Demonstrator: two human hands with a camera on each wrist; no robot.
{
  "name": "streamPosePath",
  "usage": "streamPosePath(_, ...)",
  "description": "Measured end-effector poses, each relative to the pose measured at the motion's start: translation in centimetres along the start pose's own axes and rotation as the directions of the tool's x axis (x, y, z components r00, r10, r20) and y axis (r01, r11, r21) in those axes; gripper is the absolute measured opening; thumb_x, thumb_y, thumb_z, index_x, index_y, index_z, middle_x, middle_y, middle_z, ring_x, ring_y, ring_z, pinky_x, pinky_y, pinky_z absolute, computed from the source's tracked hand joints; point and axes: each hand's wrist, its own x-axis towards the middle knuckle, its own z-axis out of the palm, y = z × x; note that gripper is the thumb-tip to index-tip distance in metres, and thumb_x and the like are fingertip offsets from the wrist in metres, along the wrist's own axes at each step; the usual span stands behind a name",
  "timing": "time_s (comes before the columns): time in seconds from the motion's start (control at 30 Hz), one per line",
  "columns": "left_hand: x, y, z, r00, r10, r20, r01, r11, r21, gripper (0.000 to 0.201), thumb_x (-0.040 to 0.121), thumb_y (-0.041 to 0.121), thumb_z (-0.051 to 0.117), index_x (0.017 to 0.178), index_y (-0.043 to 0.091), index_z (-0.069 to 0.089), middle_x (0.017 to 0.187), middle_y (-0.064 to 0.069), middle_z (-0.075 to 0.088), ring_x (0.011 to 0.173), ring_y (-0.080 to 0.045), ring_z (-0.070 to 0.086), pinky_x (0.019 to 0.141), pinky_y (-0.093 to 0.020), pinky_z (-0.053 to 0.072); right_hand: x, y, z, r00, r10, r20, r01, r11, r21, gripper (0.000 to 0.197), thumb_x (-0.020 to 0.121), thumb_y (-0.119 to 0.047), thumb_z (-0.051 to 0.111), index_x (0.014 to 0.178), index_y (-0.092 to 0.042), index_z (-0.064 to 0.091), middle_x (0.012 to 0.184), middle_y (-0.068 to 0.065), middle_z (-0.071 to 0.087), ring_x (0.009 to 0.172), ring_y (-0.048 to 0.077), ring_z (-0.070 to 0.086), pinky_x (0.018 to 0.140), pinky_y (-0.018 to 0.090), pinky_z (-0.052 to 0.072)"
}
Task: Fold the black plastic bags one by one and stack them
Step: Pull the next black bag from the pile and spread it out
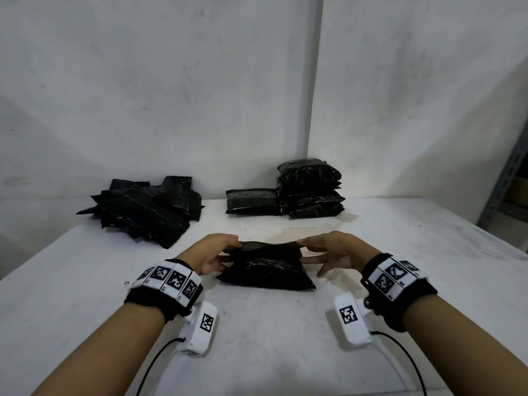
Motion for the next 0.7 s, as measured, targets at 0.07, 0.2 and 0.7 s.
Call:
streamPosePath(0.07, 0.1, -0.2, -0.3, 1.0, 0.023, 0.017, -0.023, 1.0, 0.016, 0.022, 0.091, 0.004, 0.052, 0.108, 0.016, 0.058, 0.095, -0.008, 0.056, 0.078, -0.019, 0.054, 0.065, -0.029, 0.044, 0.0, -0.1, 0.1, 1.0, 0.008, 0.02, -0.007, 0.999, -0.051, 0.029, 0.09, -0.012, 0.065, 0.117, -0.003, 0.064, 0.111, 0.0, 0.061, 0.093, 0.024, 0.069, 0.077, 0.055, 0.05)
streamPosePath(0.2, 0.1, -0.8, -0.9, 0.997, 0.022, 0.074, -0.025, 0.999, 0.04, 0.03, 0.09, -0.004, 0.05, 0.112, 0.014, 0.058, 0.096, -0.008, 0.06, 0.076, -0.018, 0.056, 0.066, -0.028, 0.047, -0.2, 0.0, 0.8, 0.998, 0.019, 0.052, -0.007, 0.977, -0.212, 0.035, 0.083, -0.008, 0.072, 0.116, -0.008, 0.061, 0.108, 0.003, 0.071, 0.101, 0.019, 0.067, 0.074, 0.043, 0.048)
streamPosePath(0.7, -0.7, -1.4, -0.6, 0.984, 0.121, 0.128, -0.166, 0.878, 0.449, 0.022, 0.076, 0.011, 0.078, 0.097, 0.014, 0.071, 0.104, -0.006, 0.069, 0.095, -0.015, 0.062, 0.082, -0.021, 0.049, -0.4, 1.0, 1.9, 0.998, 0.019, -0.06, -0.048, 0.845, -0.532, 0.029, 0.077, -0.003, 0.077, 0.095, -0.017, 0.059, 0.1, 0.003, 0.062, 0.097, 0.016, 0.055, 0.08, 0.027, 0.047)
